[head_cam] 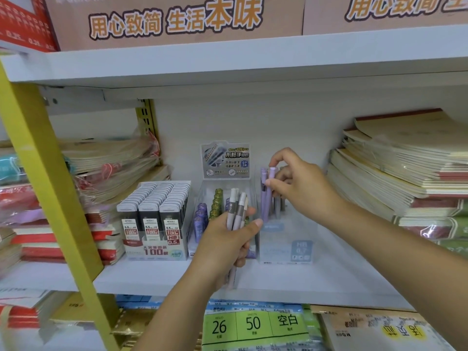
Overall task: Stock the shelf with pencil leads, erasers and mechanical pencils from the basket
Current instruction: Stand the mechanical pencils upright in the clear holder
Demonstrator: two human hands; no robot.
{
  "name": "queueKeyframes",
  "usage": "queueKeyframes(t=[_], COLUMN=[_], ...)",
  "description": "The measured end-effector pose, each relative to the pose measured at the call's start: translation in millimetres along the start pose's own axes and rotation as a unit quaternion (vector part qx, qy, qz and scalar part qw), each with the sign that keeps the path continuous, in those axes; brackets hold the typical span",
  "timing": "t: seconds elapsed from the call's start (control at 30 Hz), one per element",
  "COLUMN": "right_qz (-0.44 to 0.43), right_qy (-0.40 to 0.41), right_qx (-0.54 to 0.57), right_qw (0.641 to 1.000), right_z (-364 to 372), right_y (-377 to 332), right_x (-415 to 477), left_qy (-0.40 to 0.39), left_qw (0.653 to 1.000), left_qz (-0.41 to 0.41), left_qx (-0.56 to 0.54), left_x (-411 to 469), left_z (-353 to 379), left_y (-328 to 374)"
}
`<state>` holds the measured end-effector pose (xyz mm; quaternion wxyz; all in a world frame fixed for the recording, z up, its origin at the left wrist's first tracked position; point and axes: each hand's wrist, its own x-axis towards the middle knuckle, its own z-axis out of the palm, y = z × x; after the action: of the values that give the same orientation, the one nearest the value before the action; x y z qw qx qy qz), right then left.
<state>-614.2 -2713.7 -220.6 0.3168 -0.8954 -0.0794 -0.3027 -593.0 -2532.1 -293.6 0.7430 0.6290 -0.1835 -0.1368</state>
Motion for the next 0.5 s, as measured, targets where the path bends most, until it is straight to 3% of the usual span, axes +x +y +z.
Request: queueKeyframes(t=[0.3,0.4,0.5], right_qz=[-0.038,-0.045,0.0], right_qy=[0.031,0.038,-0.051], right_qx=[-0.183,-0.115,0.037], right_qw=[0.982,0.992,0.998], right_z=[4.0,2.6,1.8], right_y=[-3.7,-14.3,-27.3], right_x=[-1.8,-12.3,-22.0], left_qy=[-0.048,-0.087,-0.118], left_qw=[0.999,0.995,0.992], left_qz=[-0.018,-0.018,-0.015], left_qx=[-0.016,-0.033,-0.034], left_x=[-9.4,-14.2,-17.5], left_z=[-5.0,-5.9,-3.2], left_y=[8.2,13.4,19.4])
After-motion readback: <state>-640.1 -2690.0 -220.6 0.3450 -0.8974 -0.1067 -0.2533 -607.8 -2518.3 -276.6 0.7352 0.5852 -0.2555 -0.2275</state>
